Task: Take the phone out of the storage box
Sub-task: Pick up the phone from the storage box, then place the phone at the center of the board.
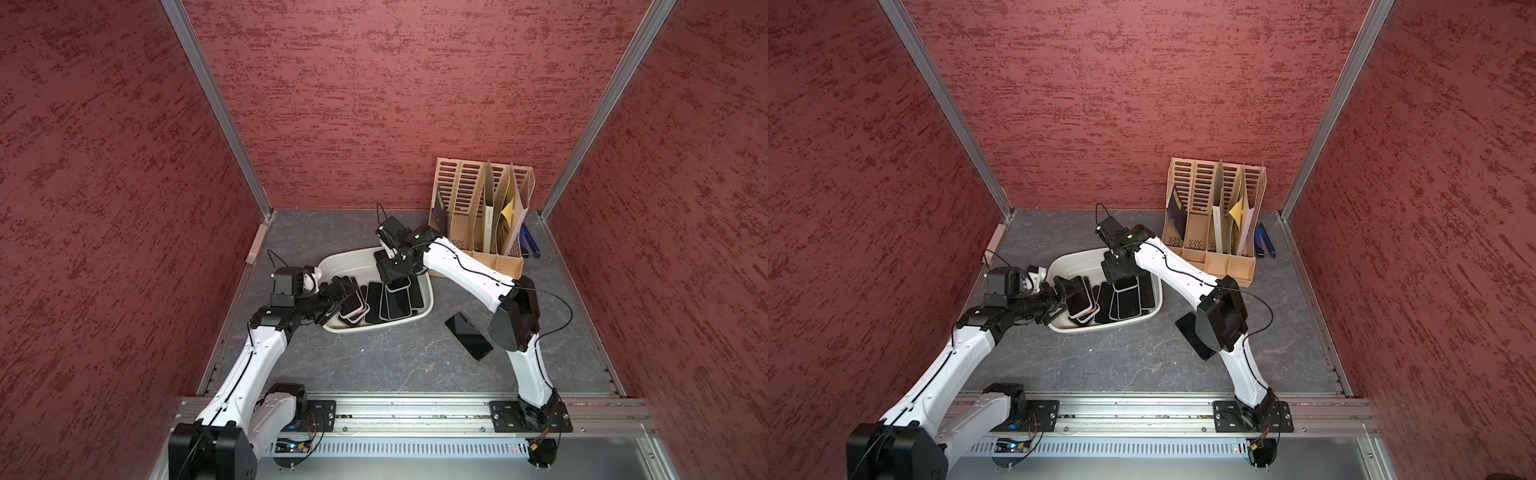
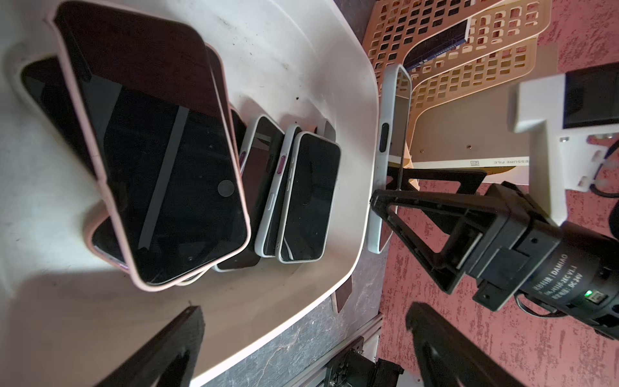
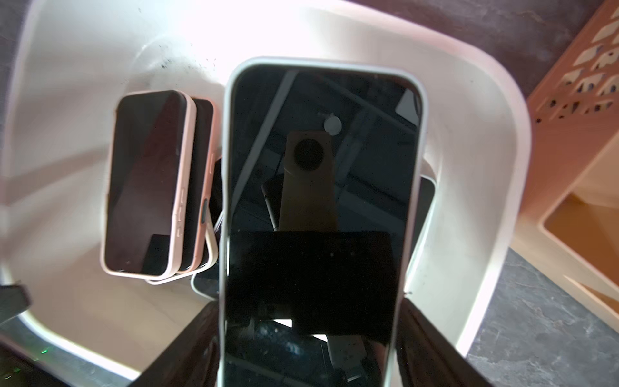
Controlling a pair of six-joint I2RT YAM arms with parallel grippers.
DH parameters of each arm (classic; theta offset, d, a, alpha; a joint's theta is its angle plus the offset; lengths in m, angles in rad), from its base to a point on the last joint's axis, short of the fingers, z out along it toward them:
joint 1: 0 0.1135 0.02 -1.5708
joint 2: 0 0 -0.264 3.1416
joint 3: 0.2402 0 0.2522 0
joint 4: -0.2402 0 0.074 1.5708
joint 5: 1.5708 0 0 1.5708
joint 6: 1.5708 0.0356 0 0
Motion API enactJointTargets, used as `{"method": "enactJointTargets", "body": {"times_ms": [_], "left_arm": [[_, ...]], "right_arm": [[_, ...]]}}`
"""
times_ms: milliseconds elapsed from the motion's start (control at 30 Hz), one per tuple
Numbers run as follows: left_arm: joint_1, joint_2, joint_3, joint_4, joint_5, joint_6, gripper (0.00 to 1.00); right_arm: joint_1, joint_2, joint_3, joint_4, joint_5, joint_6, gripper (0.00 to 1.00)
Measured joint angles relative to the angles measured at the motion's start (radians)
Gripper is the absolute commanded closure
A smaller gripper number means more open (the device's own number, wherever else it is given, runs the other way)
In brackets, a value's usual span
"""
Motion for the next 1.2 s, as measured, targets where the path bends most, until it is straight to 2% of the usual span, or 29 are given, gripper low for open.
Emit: {"method": "enactJointTargets", "body": {"times_ms": [200,500,700,900,1067,1200], "left_arm": [[-0.062,0.063,0.004,0.089,0.024,-0.019,0.00],[-0.128,0.140,0.016,0.183,0.027,-0.043,0.00],[-0.135,0.177,0.036,0.217,0.027,-0.048,0.00],[-0.137,0.199,0.040,0.239,0.027,-0.069,0.00],[-0.138,0.192,0.046,0.235,0.024,-0.070,0.00],[-0.138,0.160,0.046,0.229,0.018,-0.070,0.00]], "right_arm": [[-0.026,-0.165,-0.230,0.055,-0.026,0.025,0.47],[-0.050,-0.644,-0.665,0.064,-0.018,0.044,0.48],[-0.050,-0.880,-0.983,0.068,-0.071,0.108,0.50],[-0.014,-0.960,-1.210,0.130,-0.174,0.182,0.50],[0.026,-0.933,-1.312,0.218,-0.220,0.220,0.50],[0.034,-0.871,-1.336,0.281,-0.227,0.227,0.50]]}}
